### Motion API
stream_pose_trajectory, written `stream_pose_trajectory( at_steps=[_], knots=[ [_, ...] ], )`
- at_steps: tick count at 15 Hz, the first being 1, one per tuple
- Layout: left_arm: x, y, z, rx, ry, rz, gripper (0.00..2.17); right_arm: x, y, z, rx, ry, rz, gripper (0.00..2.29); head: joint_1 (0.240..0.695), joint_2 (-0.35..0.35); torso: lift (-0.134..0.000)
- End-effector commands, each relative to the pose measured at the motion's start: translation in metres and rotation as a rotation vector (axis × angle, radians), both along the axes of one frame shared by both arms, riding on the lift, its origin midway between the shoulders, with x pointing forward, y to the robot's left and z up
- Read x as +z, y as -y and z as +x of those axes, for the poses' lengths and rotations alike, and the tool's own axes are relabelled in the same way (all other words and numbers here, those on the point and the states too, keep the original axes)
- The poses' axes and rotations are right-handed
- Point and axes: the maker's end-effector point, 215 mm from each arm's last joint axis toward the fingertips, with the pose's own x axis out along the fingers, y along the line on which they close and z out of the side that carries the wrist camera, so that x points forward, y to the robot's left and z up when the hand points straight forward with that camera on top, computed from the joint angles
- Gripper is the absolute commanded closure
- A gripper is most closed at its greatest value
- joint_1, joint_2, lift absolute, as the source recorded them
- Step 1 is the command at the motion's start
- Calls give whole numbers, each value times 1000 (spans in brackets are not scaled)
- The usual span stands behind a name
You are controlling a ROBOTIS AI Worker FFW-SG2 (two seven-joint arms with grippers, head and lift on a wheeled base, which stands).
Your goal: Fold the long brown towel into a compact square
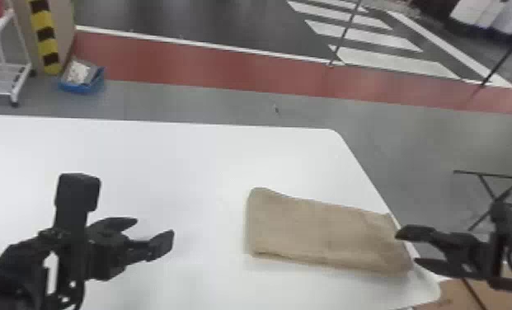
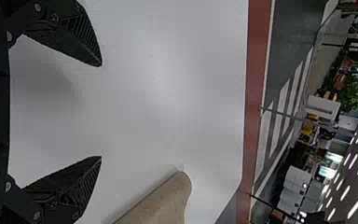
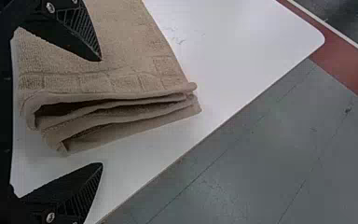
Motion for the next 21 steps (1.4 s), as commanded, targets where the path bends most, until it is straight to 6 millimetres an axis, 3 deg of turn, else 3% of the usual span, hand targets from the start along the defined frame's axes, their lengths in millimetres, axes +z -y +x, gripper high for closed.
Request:
stream_pose_trajectory(
  at_steps=[1,4,15,18,21],
  knots=[
    [2,3,0,0,0,-9,198,4,-2,9,15,-2,-16,134,695,-350,-124],
    [2,3,0,0,0,-9,198,-5,-1,17,51,-21,-56,343,695,-350,-124],
    [-1,-4,0,13,-7,-13,198,-14,5,16,95,-90,-137,353,695,-350,-124],
    [-2,-7,0,16,-9,-14,198,-16,1,18,101,-82,-126,819,695,-350,-124],
    [-2,-7,0,16,-9,-14,198,-10,-6,22,86,-39,-73,1463,695,-350,-124]
  ],
)
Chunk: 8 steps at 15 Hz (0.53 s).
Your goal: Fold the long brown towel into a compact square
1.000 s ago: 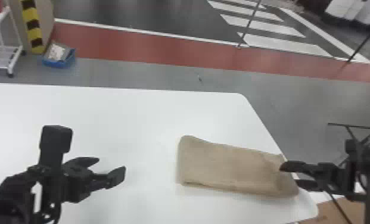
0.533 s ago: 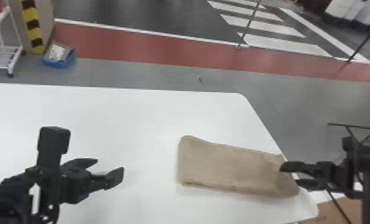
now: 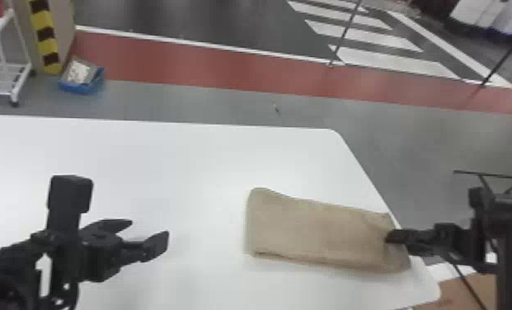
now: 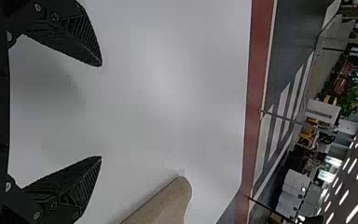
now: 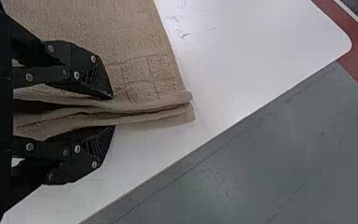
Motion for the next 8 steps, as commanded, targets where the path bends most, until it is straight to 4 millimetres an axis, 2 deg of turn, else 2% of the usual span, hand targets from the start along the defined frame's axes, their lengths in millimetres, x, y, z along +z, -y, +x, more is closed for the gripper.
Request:
stream_pose_trajectory(
  at_steps=[1,2,4,8],
  knots=[
    [1,3,0,1,0,-7,198,5,-4,2,-13,27,37,1612,695,-350,-124],
    [1,2,0,2,0,-7,198,10,-5,4,-19,53,59,1690,695,-350,-124],
    [2,2,0,1,2,-6,198,30,-16,13,-39,138,154,1690,695,-350,-124],
    [1,4,-1,-3,-2,2,198,102,-15,31,-11,336,185,1690,695,-350,-124]
  ],
)
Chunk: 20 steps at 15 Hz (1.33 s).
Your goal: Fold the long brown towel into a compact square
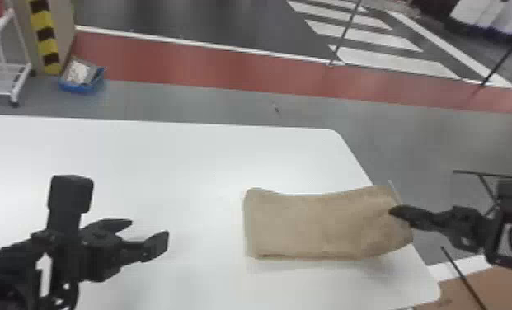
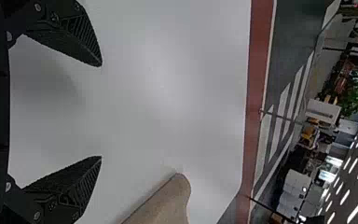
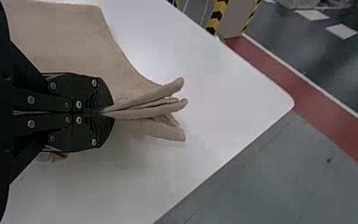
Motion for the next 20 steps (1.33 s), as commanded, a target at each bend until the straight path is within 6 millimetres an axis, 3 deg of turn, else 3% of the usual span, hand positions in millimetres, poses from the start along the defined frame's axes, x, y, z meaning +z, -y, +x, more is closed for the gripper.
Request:
stream_pose_trajectory(
  at_steps=[1,3,5,9,13,16,20],
  knots=[
    [0,4,-2,-2,-7,-4,198,37,1,8,12,99,-17,1690,695,-350,-124],
    [0,3,-2,0,-9,-2,198,71,-12,21,57,186,-35,1690,695,-350,-124],
    [1,1,-5,1,-19,1,198,84,-38,34,118,223,-62,1690,695,-350,-124],
    [-3,-1,-7,6,-27,1,198,67,-113,64,239,208,-68,1690,695,-350,-124],
    [-5,-4,-8,10,-32,-1,198,47,-188,79,351,187,-58,1686,695,-350,-124],
    [-3,-6,-7,14,-28,-3,198,30,-222,79,413,152,-69,1686,695,-350,-124],
    [-1,-9,-5,20,-24,-6,198,11,-253,73,481,107,-84,1686,695,-327,-124]
  ],
)
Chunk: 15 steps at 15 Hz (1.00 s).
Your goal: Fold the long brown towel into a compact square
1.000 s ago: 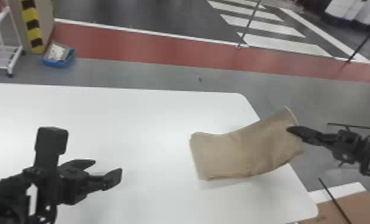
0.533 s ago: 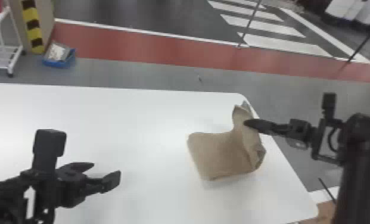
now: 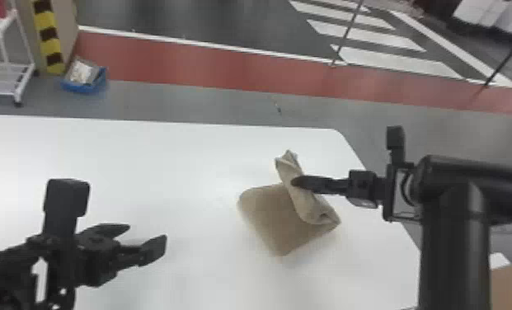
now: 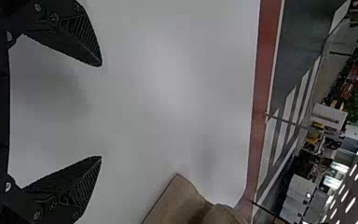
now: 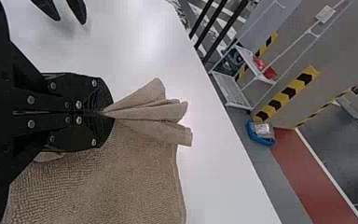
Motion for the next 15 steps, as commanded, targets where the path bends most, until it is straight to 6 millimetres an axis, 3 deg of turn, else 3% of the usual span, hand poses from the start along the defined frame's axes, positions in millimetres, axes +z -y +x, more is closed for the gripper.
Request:
stream_pose_trajectory(
  at_steps=[1,3,8,15],
  knots=[
    [3,0,2,6,2,-11,198,-12,-17,-6,38,-27,-21,1686,695,-319,-124],
    [3,0,2,7,2,-12,198,-17,-31,-10,72,-36,-36,1686,695,-298,-124],
    [2,-5,2,16,0,-15,198,-4,-51,-15,145,-10,-30,1686,695,-263,-124],
    [3,-5,3,17,2,-15,198,-37,-41,-35,143,-84,-144,1686,695,-265,-124]
  ],
)
